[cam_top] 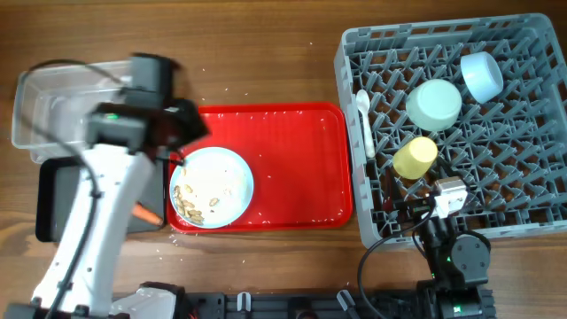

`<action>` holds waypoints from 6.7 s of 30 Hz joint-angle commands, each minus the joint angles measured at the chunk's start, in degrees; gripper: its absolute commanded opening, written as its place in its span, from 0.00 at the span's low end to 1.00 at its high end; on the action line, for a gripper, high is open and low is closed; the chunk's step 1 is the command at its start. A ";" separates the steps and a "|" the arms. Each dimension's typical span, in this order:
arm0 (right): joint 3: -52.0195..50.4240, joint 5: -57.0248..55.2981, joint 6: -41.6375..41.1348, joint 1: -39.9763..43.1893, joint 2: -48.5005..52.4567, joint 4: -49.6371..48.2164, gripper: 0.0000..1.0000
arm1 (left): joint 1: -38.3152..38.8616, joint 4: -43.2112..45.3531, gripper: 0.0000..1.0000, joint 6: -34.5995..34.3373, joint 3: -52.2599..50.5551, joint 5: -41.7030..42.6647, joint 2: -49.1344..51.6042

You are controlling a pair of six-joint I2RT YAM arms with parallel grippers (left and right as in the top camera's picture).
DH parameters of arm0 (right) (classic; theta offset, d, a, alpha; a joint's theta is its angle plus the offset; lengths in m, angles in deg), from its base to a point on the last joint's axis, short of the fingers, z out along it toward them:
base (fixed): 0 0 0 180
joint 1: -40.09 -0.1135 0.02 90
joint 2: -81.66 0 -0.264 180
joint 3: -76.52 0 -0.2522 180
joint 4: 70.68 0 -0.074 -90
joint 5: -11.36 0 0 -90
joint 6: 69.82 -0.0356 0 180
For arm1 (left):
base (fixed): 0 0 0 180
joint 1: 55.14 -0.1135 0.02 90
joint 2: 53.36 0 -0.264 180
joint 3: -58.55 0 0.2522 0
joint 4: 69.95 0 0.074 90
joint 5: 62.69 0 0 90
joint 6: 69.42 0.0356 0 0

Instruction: Sort waste into correct bins and load items into the dishwasher rack

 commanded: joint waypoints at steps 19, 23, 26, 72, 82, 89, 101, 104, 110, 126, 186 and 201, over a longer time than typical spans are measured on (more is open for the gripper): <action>-0.09 0.66 0.68 0.17 -0.39 -0.35 1.00 | 24.63 16.48 0.13 -2.08 -11.96 -9.66 27.98; -0.09 0.66 0.68 0.17 -0.39 -0.35 1.00 | 24.63 16.15 0.04 -2.03 -11.87 -10.80 27.98; -0.09 0.66 0.68 0.17 -0.39 -0.35 1.00 | 24.63 10.78 0.04 -2.03 -9.01 -12.48 26.60; -0.09 0.66 0.68 0.17 -0.39 -0.35 1.00 | -61.83 -10.58 0.04 44.35 -9.70 63.82 -10.56; -0.09 0.66 0.70 0.17 -0.39 -0.35 1.00 | -73.96 -15.65 0.04 61.59 -16.24 82.20 -11.41; -0.09 0.66 0.68 0.17 -0.39 -0.35 1.00 | -73.94 -17.97 0.04 64.85 -16.24 82.31 -11.98; -0.09 0.66 0.68 0.17 -0.39 -0.35 1.00 | -42.42 -0.35 0.04 47.21 -14.45 80.28 -12.96; -0.09 0.66 0.66 0.17 -0.39 -0.35 1.00 | -25.90 26.16 0.04 24.44 -14.45 73.31 -11.87; -0.09 0.66 0.68 0.17 -0.39 -0.35 1.00 | 2.78 74.90 0.04 -8.15 -14.45 49.79 -1.95; -0.09 0.66 0.68 0.17 -0.39 -0.35 1.00 | 24.92 112.43 0.12 -48.81 -14.45 22.69 28.55; -0.09 0.66 0.68 0.17 -0.39 -0.35 1.00 | -15.26 60.08 1.00 28.41 -76.13 20.90 -80.48; -0.09 0.66 0.68 0.17 -0.39 -0.35 1.00 | -15.26 60.08 1.00 28.41 -76.13 20.87 -80.43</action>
